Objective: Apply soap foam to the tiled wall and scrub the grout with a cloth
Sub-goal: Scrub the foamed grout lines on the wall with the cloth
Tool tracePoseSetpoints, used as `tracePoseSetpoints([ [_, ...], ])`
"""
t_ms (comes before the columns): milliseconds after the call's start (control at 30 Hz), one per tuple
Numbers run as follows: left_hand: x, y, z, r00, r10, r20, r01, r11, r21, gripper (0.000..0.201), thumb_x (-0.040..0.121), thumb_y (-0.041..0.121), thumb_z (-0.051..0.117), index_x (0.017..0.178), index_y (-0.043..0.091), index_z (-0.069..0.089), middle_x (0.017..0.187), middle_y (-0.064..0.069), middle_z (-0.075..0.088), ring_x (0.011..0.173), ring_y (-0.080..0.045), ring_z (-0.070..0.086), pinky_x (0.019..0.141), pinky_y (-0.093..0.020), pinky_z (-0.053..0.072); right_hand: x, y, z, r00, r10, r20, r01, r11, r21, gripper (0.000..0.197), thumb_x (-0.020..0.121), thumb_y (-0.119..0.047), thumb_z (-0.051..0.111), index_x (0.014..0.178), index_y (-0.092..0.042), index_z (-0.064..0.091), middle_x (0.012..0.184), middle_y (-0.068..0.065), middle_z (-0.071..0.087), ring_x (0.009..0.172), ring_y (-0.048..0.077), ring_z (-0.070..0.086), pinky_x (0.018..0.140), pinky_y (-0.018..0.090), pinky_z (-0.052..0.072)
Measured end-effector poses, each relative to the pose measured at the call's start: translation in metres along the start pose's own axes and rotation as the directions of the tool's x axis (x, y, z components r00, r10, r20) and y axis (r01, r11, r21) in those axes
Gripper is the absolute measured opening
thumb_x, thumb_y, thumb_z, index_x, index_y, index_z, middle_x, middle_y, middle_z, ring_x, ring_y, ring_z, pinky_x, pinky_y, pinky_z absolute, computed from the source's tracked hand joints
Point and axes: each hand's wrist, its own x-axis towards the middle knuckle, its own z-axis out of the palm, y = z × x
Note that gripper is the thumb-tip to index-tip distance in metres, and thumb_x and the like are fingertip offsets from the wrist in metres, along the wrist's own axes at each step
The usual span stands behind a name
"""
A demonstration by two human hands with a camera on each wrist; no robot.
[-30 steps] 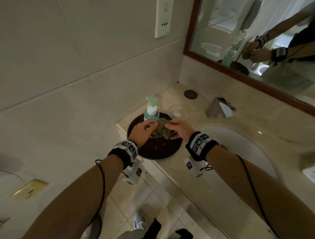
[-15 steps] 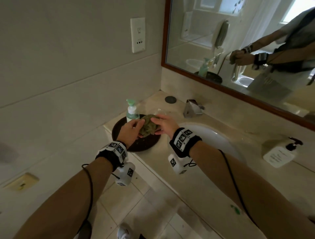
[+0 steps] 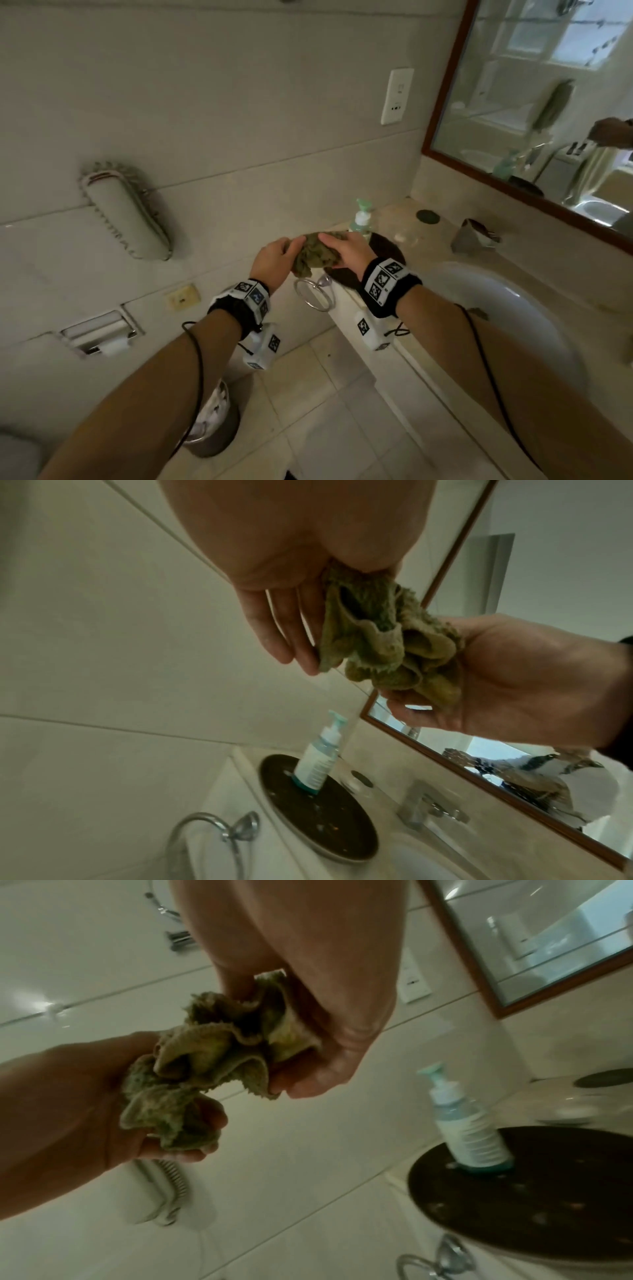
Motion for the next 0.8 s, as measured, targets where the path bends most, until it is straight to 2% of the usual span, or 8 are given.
tracePoseSetpoints([
  [133,-0.034,-0.030,-0.086,0.997,-0.031,-0.071,0.034,0.998,0.044,0.049,0.094,0.054,0.057,0.067,0.014,0.051,0.066,-0.005,0.058,0.069,-0.027,0.055,0.074,-0.041,0.050,-0.018,-0.012,0.087,0.996,-0.029,0.087,0.025,0.999,0.041,0.020,0.086,-0.028,0.073,0.096,-0.011,0.074,0.092,0.009,0.077,0.091,0.025,0.073,0.085,0.037,0.058],
  [233,-0.058,-0.056,-0.151,0.992,-0.058,-0.110,0.060,0.998,0.018,0.047,0.090,0.054,0.064,0.077,0.009,0.057,0.074,-0.012,0.067,0.073,-0.031,0.063,0.072,-0.042,0.052,-0.031,-0.024,0.154,0.990,-0.014,0.139,0.002,0.996,0.084,0.031,0.083,-0.023,0.075,0.108,-0.004,0.071,0.099,0.014,0.075,0.093,0.030,0.072,0.079,0.037,0.059],
  [300,-0.075,-0.068,-0.191,0.988,-0.067,-0.139,0.064,0.998,-0.025,0.042,0.087,0.047,0.071,0.083,0.007,0.057,0.077,-0.013,0.069,0.072,-0.029,0.064,0.070,-0.041,0.053,-0.039,-0.034,0.196,0.985,-0.015,0.172,-0.003,0.994,0.105,0.033,0.082,-0.014,0.074,0.113,-0.002,0.066,0.102,0.015,0.074,0.092,0.030,0.071,0.074,0.038,0.059],
  [400,-0.104,-0.079,-0.244,0.982,-0.099,-0.162,0.081,0.990,-0.113,0.033,0.083,0.029,0.079,0.083,0.017,0.048,0.074,-0.012,0.069,0.063,-0.025,0.060,0.060,-0.043,0.052,-0.054,-0.053,0.249,0.971,-0.018,0.240,-0.011,0.993,0.120,0.020,0.083,-0.001,0.067,0.102,-0.006,0.066,0.091,0.011,0.073,0.084,0.026,0.070,0.070,0.036,0.057],
  [533,-0.138,-0.085,-0.303,0.967,-0.149,-0.208,0.108,0.975,-0.196,0.040,0.083,0.003,0.075,0.089,0.019,0.039,0.072,-0.012,0.062,0.058,-0.027,0.061,0.058,-0.052,0.052,-0.079,-0.079,0.308,0.938,-0.054,0.343,0.002,0.989,0.149,0.016,0.084,-0.001,0.065,0.099,-0.004,0.066,0.088,0.012,0.071,0.083,0.026,0.069,0.072,0.037,0.056],
  [633,-0.165,-0.077,-0.334,0.968,-0.140,-0.209,0.093,0.971,-0.220,0.046,0.082,0.000,0.075,0.106,0.025,0.044,0.082,-0.013,0.062,0.058,-0.024,0.063,0.054,-0.037,0.054,-0.098,-0.094,0.343,0.933,-0.096,0.347,0.041,0.986,0.162,0.036,0.080,0.004,0.067,0.114,-0.007,0.062,0.099,0.012,0.067,0.089,0.027,0.066,0.067,0.032,0.054],
  [700,-0.180,-0.069,-0.349,0.970,-0.136,-0.202,0.080,0.962,-0.261,0.051,0.083,0.009,0.077,0.120,0.029,0.049,0.097,-0.014,0.064,0.077,-0.026,0.068,0.067,-0.037,0.060,-0.108,-0.103,0.360,0.929,-0.124,0.349,0.070,0.984,0.163,0.047,0.075,0.011,0.064,0.115,-0.013,0.060,0.105,0.013,0.063,0.094,0.029,0.063,0.072,0.034,0.053],
  [800,-0.203,-0.056,-0.367,0.962,-0.125,-0.244,0.064,0.968,-0.242,0.051,0.086,0.035,0.072,0.132,0.033,0.052,0.110,-0.012,0.067,0.099,-0.026,0.067,0.085,-0.034,0.057,-0.128,-0.119,0.378,0.897,-0.142,0.419,0.090,0.986,0.142,0.058,0.070,0.013,0.059,0.119,-0.018,0.059,0.110,0.017,0.060,0.099,0.032,0.063,0.076,0.038,0.054],
])
